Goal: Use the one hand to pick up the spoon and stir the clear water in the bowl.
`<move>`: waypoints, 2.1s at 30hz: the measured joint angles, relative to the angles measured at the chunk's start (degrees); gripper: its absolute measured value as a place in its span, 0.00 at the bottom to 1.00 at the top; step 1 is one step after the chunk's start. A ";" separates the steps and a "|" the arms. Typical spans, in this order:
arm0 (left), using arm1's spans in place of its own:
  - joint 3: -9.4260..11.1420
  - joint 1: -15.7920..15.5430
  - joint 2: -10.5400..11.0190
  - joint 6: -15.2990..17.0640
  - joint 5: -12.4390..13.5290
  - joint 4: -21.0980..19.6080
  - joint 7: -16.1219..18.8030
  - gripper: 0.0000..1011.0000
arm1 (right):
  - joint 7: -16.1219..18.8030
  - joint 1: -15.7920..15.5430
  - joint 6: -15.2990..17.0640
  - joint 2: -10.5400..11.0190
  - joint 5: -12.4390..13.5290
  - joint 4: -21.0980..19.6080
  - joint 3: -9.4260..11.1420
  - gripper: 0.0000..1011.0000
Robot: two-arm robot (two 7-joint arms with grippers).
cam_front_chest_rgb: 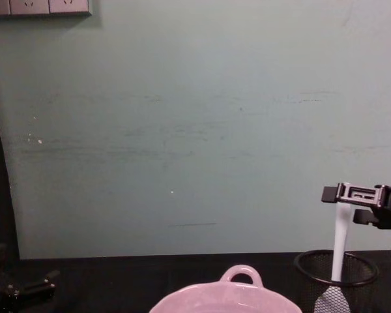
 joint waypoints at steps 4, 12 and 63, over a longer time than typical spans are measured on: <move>0.00 0.00 0.00 0.00 0.00 0.00 0.00 1.00 | 0.38 0.87 -0.29 -0.35 0.12 1.26 -0.81 0.99; 0.00 0.00 0.00 0.00 0.00 0.00 0.00 1.00 | 1.08 1.45 -0.56 -0.54 0.22 1.98 -1.35 0.99; 0.00 0.00 0.00 0.00 0.00 0.00 0.00 1.00 | 0.64 -0.54 -7.06 4.52 -5.80 -7.07 -2.21 0.12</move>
